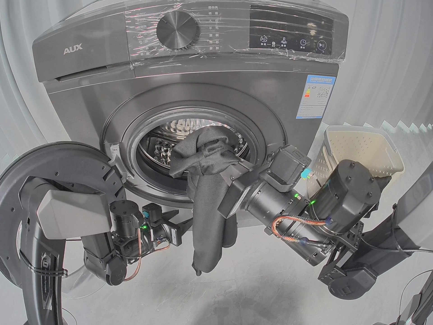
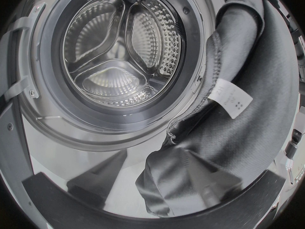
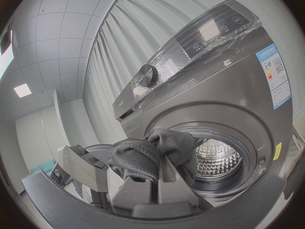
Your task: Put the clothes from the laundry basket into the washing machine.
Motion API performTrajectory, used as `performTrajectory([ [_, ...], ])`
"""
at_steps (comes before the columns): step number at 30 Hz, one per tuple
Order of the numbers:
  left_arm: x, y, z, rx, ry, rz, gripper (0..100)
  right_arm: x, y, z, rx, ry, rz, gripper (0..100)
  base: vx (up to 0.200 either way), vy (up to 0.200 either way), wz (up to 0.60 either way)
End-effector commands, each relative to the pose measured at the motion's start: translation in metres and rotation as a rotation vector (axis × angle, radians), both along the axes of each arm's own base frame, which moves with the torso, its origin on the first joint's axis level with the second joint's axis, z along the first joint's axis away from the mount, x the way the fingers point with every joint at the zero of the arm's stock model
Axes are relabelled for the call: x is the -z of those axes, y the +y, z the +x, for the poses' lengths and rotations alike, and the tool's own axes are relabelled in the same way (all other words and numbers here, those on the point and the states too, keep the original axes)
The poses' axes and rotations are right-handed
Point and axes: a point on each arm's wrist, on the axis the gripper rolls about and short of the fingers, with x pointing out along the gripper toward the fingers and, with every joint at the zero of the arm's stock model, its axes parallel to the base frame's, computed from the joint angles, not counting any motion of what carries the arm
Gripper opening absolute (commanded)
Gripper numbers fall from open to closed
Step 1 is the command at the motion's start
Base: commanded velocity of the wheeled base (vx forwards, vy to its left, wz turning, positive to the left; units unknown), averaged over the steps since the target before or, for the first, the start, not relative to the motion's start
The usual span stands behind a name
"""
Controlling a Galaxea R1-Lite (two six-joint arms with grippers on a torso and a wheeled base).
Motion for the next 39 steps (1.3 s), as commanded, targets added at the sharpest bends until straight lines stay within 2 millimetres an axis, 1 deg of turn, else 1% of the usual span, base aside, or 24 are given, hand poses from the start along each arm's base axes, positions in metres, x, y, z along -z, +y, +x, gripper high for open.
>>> performTrajectory([
  [1,0.009,-0.001,0.006,0.002,0.009,-0.001,100,-0.002,0.0,-0.001,-0.002,-0.005,0.005,0,0.0,0.0,0.0],
  [7,0.012,-0.008,0.002,0.047,0.02,-0.001,100,-0.002,0.002,0.0,-0.005,-0.006,0.006,0,0.0,0.0,0.0],
  [9,0.013,-0.018,-0.003,0.091,0.024,-0.004,100,-0.001,0.002,0.0,-0.01,-0.006,0.002,0,0.0,0.0,0.0],
  [13,0.013,-0.027,-0.009,0.137,0.029,-0.003,100,-0.004,0.004,0.001,-0.015,-0.014,0.011,0,0.0,0.0,0.0],
  [14,0.014,-0.03,-0.012,0.174,0.037,-0.005,100,-0.006,0.004,0.002,-0.013,-0.019,0.017,0,0.0,0.0,0.0],
  [19,0.015,-0.031,-0.015,0.2,0.04,0.0,100,-0.006,0.003,0.004,-0.007,-0.02,0.018,0,0.0,0.0,0.0],
  [33,0.018,-0.033,-0.012,0.202,0.037,-0.003,100,-0.006,0.008,-0.001,-0.027,-0.02,0.018,0,0.0,0.0,0.0],
  [37,0.016,-0.037,-0.006,0.197,0.015,-0.015,100,-0.005,0.009,-0.002,-0.03,-0.019,0.017,0,0.0,0.0,0.0],
  [39,0.016,-0.037,0.001,0.179,-0.001,-0.025,100,-0.004,0.009,-0.002,-0.032,-0.017,0.017,0,0.0,0.0,0.0],
])
